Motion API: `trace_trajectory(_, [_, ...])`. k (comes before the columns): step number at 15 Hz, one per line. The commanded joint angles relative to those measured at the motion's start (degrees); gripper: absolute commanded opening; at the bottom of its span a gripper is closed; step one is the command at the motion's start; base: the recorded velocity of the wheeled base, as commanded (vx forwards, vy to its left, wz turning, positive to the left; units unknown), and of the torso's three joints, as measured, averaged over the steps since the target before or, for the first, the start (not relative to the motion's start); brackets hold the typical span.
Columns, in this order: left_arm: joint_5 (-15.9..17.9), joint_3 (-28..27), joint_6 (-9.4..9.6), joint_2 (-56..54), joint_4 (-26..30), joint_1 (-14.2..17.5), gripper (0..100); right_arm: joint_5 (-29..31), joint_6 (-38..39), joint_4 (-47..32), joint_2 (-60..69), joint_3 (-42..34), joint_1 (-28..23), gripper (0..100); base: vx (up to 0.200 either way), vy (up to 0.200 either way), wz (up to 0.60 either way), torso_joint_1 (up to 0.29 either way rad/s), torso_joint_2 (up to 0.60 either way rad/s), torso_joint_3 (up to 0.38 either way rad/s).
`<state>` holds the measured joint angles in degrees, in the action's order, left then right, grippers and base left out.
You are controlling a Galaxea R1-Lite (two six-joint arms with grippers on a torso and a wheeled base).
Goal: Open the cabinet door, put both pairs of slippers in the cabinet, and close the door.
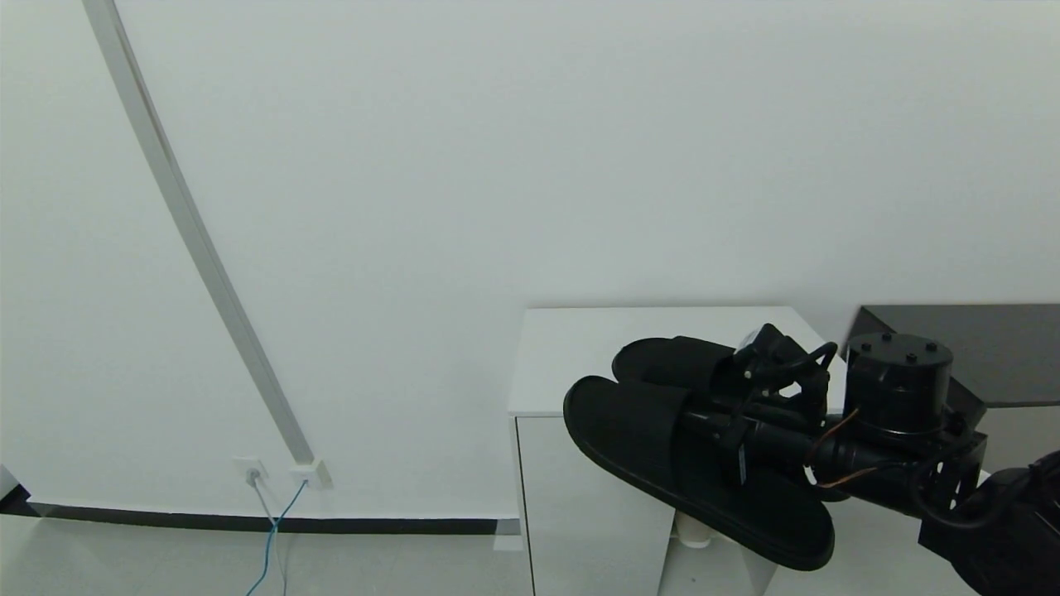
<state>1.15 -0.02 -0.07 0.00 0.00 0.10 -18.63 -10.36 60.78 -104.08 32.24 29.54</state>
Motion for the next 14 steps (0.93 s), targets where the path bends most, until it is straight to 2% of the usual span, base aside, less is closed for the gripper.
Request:
trace_trajectory(1, [0.0, 0.0, -0.01, 0.1, 0.0, 0.0, 0, 0.0, 0.0, 0.1, -0.2, -0.1, 0.2, 0, 0.000, -0.200, 0.00, -0.002, 0.00, 0.007])
trace_trajectory(14, [0.1, 0.0, 0.07, 0.1, 0.0, 0.0, 0, -0.2, 0.5, -0.5, -0.4, -0.9, 1.8, 0, 0.000, -0.200, 0.00, 0.004, 0.00, 0.003])
